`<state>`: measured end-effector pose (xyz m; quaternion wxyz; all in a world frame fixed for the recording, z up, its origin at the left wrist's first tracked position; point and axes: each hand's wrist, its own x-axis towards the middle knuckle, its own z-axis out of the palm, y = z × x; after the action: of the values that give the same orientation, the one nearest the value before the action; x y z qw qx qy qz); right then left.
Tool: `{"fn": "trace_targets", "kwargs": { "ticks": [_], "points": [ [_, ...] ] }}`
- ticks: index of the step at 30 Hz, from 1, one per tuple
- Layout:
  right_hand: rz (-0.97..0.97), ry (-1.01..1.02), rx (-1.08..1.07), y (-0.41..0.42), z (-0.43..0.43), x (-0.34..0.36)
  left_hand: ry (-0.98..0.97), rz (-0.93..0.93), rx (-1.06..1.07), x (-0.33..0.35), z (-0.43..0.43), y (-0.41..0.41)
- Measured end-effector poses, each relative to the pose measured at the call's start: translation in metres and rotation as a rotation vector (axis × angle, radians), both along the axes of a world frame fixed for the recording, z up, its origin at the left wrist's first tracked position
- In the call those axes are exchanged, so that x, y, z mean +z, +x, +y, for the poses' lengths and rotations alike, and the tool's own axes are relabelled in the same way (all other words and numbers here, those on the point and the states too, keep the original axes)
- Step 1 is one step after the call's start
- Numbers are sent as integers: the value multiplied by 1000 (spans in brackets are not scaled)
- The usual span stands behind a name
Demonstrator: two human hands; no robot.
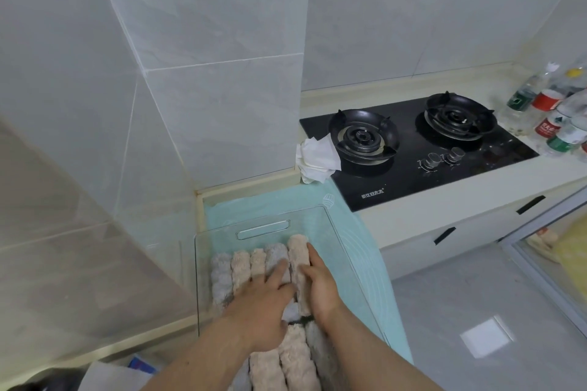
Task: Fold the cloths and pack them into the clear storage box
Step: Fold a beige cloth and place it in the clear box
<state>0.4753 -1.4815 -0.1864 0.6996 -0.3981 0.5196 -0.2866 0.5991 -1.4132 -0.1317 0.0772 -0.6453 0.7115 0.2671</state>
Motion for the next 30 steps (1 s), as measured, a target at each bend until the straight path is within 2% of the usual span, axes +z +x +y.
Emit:
{"fn": "trace_targets", "kwargs": {
  "ticks": [4,9,12,14,16,18,21,22,26,30],
  "points": [
    [99,-90,65,1,8,1,-83,106,263,-2,6,-5],
    [175,-147,100,-1,8,5,9,230,220,-12,4,-4],
    [207,-175,63,-3,7,2,-12,312,290,-14,6,-1],
    [268,-223,69,-4,7,-1,-116,221,344,-14,9,0],
    [351,-302,88,-4,10,-1,-218,31,380,-10,12,-1],
    [444,-397,107,-4,13,-1,-220,-57,390,-7,14,-3],
    [536,-519,117,-3,16,2,-188,-55,391,-9,15,-1],
    [516,-504,122,-3,14,5,-182,-47,392,-9,14,-1],
    [408,-234,104,-1,3,9,-165,-5,395,-9,15,0],
    [577,-344,188,6,0,7,-139,-2,386,-7,16,1]
  ]
}}
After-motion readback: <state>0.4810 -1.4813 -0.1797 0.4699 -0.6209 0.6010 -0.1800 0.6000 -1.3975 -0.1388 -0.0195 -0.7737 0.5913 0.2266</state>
